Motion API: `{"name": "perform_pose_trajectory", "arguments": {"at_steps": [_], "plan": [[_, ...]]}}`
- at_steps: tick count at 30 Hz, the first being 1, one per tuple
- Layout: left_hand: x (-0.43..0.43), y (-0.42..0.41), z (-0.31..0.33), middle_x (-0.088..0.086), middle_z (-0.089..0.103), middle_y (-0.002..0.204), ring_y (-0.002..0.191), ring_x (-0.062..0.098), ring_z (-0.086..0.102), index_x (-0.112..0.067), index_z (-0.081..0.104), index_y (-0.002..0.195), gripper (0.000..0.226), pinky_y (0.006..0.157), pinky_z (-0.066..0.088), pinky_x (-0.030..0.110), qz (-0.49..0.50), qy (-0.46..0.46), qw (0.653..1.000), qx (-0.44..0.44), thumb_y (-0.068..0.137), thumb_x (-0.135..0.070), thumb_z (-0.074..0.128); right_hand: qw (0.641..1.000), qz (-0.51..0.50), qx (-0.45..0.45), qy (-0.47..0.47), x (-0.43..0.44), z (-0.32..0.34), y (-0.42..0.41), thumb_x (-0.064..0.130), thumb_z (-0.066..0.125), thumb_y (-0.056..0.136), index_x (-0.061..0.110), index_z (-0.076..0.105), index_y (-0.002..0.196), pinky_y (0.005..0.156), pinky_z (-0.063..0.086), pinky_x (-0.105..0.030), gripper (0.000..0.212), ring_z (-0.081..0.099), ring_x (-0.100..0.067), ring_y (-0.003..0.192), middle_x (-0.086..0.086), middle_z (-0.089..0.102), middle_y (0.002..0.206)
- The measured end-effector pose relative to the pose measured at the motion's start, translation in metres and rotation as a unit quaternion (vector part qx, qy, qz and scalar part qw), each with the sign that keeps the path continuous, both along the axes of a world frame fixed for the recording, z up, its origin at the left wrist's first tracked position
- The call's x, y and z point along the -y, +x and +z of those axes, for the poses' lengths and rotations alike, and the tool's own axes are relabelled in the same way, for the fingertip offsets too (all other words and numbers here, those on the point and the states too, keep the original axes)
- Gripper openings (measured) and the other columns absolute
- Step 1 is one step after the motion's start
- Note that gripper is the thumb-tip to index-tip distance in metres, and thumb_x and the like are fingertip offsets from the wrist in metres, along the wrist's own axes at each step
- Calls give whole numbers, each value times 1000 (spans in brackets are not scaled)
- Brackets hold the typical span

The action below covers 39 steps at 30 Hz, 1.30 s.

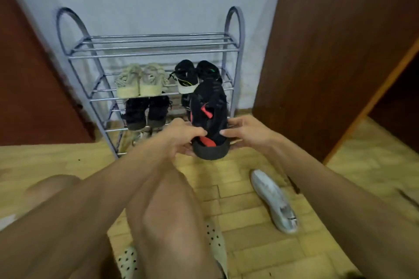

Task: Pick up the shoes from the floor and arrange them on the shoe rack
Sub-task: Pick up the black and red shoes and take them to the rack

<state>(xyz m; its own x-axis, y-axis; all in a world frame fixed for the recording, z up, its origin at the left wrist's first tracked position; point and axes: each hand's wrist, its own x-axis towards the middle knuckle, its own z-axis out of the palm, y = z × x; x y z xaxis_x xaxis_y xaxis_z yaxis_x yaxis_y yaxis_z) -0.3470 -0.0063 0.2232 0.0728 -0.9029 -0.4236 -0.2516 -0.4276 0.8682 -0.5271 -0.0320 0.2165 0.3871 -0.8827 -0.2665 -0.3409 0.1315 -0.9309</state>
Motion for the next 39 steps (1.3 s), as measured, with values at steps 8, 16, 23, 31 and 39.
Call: {"name": "perform_pose_trajectory", "arguments": {"at_steps": [8,16,23,31,39], "plan": [[6,-92,-77,10,63,104,77,23,64,-2,55,127,39,62,57,35,-14,123,986,-109,88,-1,57,990,-117,1,82,-7,-76,-99,27,60,93,10,65,119,85,56,-38,31,67,-24,99,-12,69,117],[-12,-106,-160,10,58,116,112,30,57,-7,55,120,32,74,50,35,-101,211,972,31,89,0,56,917,-283,-156,233,-59,-212,-178,20,64,89,-2,64,115,87,56,-41,34,62,-24,85,-18,67,109],[-43,-143,-188,8,65,112,104,27,59,-11,60,106,23,86,53,42,-244,233,937,86,85,-4,63,848,-269,-342,303,-171,-278,-214,22,56,94,0,48,133,101,45,-42,46,50,-34,123,-17,49,136],[-68,-166,-184,11,66,108,101,28,62,-5,60,113,27,72,53,37,-292,224,924,105,86,-1,63,692,-525,-277,410,-289,-328,-223,42,77,74,1,21,144,100,45,-45,98,41,-38,130,-19,36,142],[-70,-151,-172,14,70,107,96,31,67,-2,64,112,31,76,57,42,-260,203,937,114,81,3,66,706,-550,-111,432,-312,-327,-227,7,69,82,8,31,129,81,54,-49,61,54,-38,111,-19,48,125]]}}
